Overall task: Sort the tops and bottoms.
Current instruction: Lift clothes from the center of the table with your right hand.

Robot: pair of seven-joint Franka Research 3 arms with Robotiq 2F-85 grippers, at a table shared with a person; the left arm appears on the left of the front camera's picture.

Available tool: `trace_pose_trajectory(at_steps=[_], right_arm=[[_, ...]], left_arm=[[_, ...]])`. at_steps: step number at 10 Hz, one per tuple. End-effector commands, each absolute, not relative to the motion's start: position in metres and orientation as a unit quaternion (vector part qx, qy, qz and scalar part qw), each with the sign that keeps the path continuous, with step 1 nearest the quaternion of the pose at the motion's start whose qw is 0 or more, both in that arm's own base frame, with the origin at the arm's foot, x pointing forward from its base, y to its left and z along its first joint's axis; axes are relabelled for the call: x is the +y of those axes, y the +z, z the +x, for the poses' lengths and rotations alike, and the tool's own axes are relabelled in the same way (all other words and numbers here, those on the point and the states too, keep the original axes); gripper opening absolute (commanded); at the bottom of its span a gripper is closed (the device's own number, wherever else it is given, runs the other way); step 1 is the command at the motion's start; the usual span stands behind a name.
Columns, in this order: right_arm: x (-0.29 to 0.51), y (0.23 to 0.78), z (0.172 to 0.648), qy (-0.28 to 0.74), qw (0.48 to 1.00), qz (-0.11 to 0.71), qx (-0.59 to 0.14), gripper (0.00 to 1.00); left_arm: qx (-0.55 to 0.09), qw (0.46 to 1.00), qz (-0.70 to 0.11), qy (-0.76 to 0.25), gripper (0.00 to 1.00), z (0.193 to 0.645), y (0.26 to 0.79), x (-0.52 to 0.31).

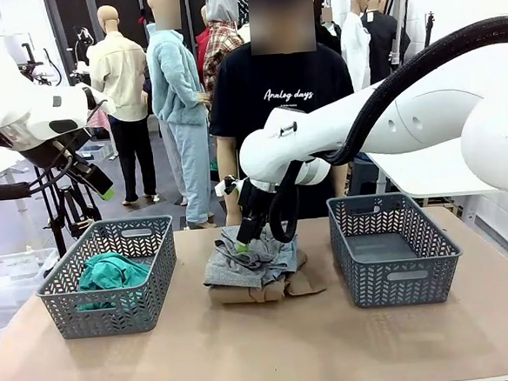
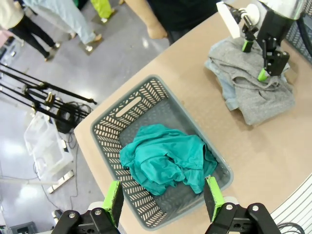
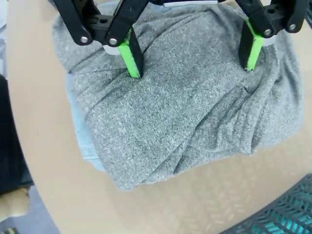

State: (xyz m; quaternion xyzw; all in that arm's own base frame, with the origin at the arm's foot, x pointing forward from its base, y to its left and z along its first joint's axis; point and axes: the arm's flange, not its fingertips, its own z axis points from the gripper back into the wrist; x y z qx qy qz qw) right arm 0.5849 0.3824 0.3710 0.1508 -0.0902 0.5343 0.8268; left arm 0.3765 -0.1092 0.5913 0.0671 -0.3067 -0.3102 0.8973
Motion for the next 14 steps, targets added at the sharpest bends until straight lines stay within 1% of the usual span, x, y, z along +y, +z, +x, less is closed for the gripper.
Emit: trace_pose_trajectory(at_steps=[1, 4, 7, 9, 11, 13, 14], right_arm=[[0.384, 0.373, 0.588, 0.527, 0.833, 0.153, -0.067, 0.60], [0.375, 0.383, 0.586, 0.517, 0.840, 0.154, -0.062, 0.01], [0.369, 0.387, 0.586, 0.510, 0.841, 0.171, -0.050, 0.00], [0.364, 0.393, 0.586, 0.507, 0.838, 0.193, -0.059, 0.00], [0.352, 0.413, 0.576, 0.499, 0.836, 0.208, -0.092, 0.00], [0.334, 0.455, 0.563, 0.488, 0.842, 0.182, -0.142, 0.00], [0.325, 0.484, 0.553, 0.479, 0.842, 0.163, -0.186, 0.00]], left_arm=[[-0.308, 0.899, 0.064, -0.304, 0.86, 0.375, 0.591, -0.109], [-0.308, 0.899, 0.064, -0.304, 0.86, 0.375, 0.591, -0.109], [-0.308, 0.899, 0.064, -0.304, 0.86, 0.375, 0.591, -0.109], [-0.308, 0.899, 0.064, -0.304, 0.86, 0.375, 0.591, -0.109], [-0.308, 0.899, 0.064, -0.304, 0.86, 0.375, 0.591, -0.109], [-0.308, 0.899, 0.064, -0.304, 0.86, 0.375, 0.591, -0.109], [-0.308, 0.899, 0.064, -0.304, 0.86, 0.375, 0.591, -0.109]])
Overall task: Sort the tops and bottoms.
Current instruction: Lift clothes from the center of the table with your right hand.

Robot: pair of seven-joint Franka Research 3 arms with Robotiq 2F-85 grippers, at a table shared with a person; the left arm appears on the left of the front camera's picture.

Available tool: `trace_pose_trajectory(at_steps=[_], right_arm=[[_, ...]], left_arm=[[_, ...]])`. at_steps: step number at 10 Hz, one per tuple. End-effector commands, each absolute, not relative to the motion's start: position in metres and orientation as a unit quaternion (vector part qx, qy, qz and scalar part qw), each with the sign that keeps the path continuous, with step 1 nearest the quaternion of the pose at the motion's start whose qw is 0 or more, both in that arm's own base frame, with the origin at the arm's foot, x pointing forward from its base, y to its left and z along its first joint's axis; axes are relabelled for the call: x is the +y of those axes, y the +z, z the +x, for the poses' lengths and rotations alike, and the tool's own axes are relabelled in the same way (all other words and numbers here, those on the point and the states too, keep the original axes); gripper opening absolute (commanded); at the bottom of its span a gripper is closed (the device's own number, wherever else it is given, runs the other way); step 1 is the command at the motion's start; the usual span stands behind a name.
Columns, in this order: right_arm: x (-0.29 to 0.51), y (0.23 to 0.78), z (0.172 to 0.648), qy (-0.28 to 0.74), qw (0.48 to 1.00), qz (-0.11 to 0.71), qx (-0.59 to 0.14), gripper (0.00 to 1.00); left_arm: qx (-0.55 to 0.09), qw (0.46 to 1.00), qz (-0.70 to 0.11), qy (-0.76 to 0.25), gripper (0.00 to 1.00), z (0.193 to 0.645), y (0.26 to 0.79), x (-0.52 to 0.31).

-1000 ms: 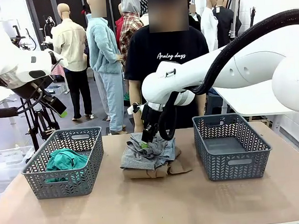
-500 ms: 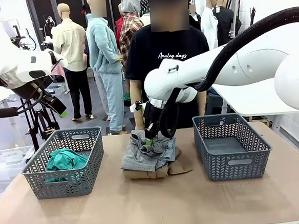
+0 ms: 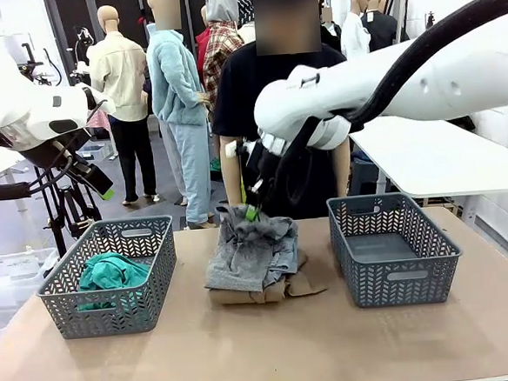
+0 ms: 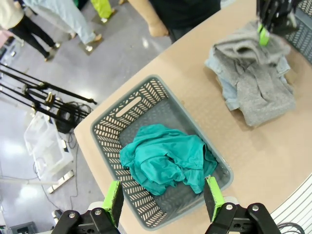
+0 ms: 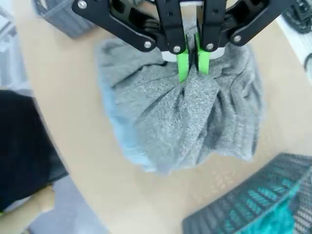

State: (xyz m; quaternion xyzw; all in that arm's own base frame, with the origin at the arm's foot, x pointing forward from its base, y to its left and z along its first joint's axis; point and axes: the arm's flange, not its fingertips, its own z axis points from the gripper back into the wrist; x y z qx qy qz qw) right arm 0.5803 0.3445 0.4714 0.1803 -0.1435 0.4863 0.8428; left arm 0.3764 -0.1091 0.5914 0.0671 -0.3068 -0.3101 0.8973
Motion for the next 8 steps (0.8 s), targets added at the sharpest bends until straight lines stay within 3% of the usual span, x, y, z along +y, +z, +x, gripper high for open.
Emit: trace_pose_trajectory(at_steps=[1, 5, 8], right_arm=[[0.318, 0.515, 0.539, 0.475, 0.831, 0.154, -0.247, 0.00], [0.297, 0.612, 0.477, 0.442, 0.788, 0.097, -0.418, 0.00], [0.293, 0.646, 0.441, 0.425, 0.769, 0.060, -0.473, 0.00]], left_arm=[[-0.308, 0.899, 0.064, -0.304, 0.86, 0.375, 0.591, -0.109], [-0.308, 0.899, 0.064, -0.304, 0.86, 0.375, 0.591, -0.109], [-0.308, 0.899, 0.064, -0.304, 0.86, 0.375, 0.591, -0.109]])
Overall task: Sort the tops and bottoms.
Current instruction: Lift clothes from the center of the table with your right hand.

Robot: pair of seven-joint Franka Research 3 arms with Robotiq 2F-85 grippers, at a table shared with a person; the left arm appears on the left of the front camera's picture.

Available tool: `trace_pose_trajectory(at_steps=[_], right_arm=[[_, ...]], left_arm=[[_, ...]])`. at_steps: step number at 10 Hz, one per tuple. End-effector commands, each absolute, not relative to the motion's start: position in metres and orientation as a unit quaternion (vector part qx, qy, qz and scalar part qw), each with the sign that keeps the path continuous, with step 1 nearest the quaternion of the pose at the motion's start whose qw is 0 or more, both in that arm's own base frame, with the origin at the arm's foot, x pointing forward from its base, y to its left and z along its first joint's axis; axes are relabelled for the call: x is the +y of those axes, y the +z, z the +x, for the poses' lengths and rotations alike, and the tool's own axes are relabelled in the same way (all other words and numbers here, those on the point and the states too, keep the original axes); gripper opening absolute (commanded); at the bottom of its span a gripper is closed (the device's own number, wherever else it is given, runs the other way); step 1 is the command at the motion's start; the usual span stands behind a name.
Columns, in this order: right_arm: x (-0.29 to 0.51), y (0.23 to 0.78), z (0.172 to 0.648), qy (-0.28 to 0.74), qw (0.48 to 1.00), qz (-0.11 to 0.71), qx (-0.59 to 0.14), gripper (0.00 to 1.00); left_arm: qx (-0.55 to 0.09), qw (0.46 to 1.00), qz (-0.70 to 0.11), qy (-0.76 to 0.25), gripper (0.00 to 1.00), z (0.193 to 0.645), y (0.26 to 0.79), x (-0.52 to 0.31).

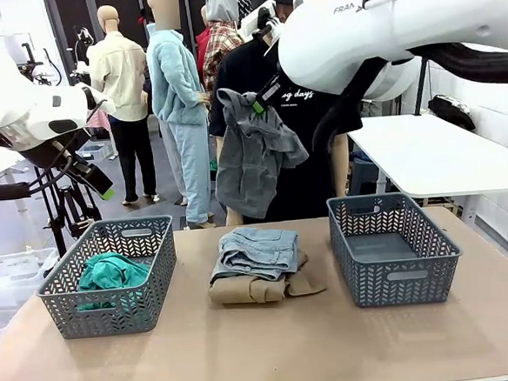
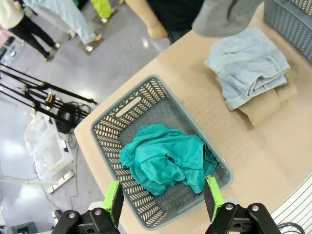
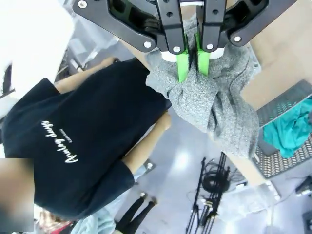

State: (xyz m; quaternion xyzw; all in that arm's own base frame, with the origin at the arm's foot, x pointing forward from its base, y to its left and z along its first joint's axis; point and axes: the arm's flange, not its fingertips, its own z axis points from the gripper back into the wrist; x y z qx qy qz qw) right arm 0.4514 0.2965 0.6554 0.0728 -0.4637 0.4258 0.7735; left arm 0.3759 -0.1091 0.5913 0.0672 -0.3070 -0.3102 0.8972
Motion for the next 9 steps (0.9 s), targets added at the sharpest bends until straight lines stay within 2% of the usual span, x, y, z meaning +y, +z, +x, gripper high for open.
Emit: trace_pose_trajectory(at_steps=[1, 2, 3, 4, 9], right_arm=[[0.286, 0.649, 0.434, 0.418, 0.768, 0.056, -0.482, 0.00], [0.278, 0.644, 0.430, 0.413, 0.768, 0.067, -0.485, 0.00], [0.266, 0.618, 0.444, 0.421, 0.777, 0.095, -0.458, 0.00], [0.287, 0.655, 0.435, 0.420, 0.769, 0.061, -0.478, 0.00], [0.287, 0.655, 0.435, 0.420, 0.769, 0.061, -0.478, 0.00]], left_arm=[[-0.308, 0.899, 0.064, -0.304, 0.86, 0.375, 0.591, -0.109], [-0.308, 0.899, 0.064, -0.304, 0.86, 0.375, 0.591, -0.109], [-0.308, 0.899, 0.064, -0.304, 0.86, 0.375, 0.591, -0.109], [-0.308, 0.899, 0.064, -0.304, 0.86, 0.375, 0.591, -0.109], [-0.308, 0.899, 0.064, -0.304, 0.86, 0.375, 0.591, -0.109]])
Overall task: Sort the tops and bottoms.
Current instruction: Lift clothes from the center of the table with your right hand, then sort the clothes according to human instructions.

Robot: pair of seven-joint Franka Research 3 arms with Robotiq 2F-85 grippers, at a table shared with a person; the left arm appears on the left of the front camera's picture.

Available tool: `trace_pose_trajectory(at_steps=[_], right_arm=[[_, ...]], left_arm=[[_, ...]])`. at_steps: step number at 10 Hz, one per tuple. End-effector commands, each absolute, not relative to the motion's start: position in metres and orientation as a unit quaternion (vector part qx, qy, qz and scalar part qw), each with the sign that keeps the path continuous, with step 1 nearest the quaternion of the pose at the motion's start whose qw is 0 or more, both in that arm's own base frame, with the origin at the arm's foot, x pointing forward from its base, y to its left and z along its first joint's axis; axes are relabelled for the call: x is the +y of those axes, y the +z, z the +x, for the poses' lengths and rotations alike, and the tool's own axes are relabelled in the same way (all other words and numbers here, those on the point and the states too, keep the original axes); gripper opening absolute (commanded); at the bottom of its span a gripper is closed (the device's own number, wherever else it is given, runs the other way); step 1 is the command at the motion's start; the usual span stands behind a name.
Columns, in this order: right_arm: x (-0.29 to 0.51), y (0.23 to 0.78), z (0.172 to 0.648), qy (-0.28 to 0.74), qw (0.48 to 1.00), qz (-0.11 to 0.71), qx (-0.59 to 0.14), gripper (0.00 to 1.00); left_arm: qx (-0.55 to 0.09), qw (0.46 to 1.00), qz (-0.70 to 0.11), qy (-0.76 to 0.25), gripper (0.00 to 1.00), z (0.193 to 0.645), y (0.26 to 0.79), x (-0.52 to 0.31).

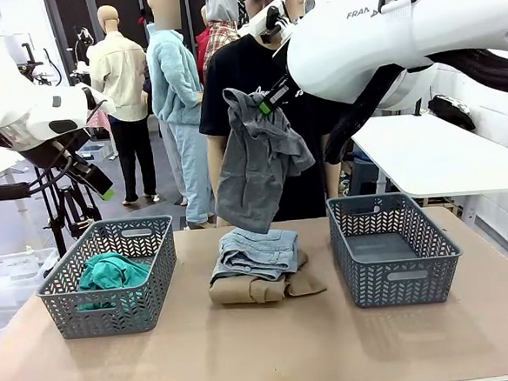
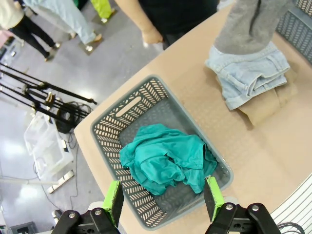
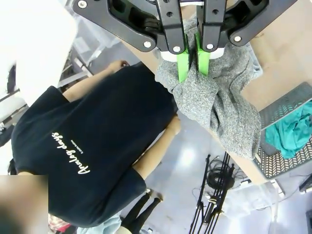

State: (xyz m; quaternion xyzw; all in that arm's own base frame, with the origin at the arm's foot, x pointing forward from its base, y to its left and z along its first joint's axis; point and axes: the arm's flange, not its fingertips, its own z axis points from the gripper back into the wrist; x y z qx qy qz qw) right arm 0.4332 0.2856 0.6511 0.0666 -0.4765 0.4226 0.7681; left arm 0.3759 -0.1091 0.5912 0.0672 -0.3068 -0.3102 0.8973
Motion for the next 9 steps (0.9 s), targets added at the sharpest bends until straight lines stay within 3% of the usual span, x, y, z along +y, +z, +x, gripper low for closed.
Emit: trace_pose_trajectory(at_steps=[1, 9], right_arm=[[0.2875, 0.6549, 0.4347, 0.420, 0.769, 0.061, -0.478, 0.00], [0.2875, 0.6549, 0.4347, 0.420, 0.769, 0.061, -0.478, 0.00]], left_arm=[[-0.308, 0.899, 0.064, -0.304, 0.86, 0.3746, 0.5908, -0.1085], [-0.308, 0.899, 0.064, -0.304, 0.86, 0.3746, 0.5908, -0.1085]])
